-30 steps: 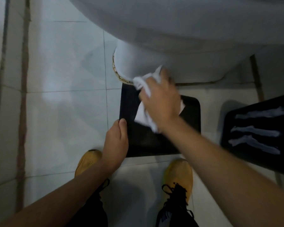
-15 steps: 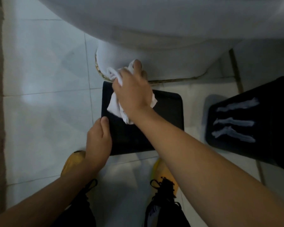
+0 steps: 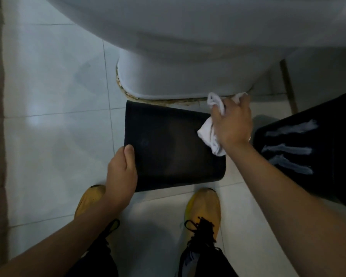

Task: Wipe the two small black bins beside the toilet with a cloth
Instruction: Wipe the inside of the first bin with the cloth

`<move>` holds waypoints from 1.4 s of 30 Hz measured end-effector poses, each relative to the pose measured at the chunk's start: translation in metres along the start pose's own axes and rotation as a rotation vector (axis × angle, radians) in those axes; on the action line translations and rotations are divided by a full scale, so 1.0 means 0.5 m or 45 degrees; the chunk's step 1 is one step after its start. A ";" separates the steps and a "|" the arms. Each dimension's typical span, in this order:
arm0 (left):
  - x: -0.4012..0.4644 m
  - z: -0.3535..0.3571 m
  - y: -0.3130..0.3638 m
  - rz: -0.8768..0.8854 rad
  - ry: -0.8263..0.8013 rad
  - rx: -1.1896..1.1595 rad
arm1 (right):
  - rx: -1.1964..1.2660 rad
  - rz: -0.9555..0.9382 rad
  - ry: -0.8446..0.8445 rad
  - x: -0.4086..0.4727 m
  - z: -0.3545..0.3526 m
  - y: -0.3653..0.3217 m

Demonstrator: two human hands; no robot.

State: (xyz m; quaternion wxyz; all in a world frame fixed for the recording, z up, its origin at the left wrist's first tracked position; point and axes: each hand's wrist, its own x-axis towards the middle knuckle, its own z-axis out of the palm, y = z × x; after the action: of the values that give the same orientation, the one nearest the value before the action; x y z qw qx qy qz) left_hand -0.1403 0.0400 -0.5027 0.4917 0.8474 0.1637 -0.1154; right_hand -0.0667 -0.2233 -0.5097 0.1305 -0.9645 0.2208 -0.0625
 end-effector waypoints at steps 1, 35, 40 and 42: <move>0.002 0.002 0.002 -0.017 -0.001 -0.002 | -0.037 -0.081 0.034 -0.023 -0.001 -0.014; -0.005 -0.007 0.005 0.050 -0.021 0.048 | 0.169 -0.198 0.003 -0.156 -0.010 -0.062; 0.008 -0.024 0.040 -0.158 -0.147 -0.149 | 0.209 -0.001 0.046 -0.079 -0.018 0.003; 0.052 -0.040 0.076 -0.321 -0.204 -0.299 | 0.234 -0.003 0.050 -0.091 -0.019 0.012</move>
State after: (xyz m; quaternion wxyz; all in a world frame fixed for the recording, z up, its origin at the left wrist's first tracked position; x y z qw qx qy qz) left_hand -0.1009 0.0441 -0.4719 0.5803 0.7451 0.2413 -0.2232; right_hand -0.1119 -0.2106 -0.5050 0.2140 -0.9473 0.2154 -0.1016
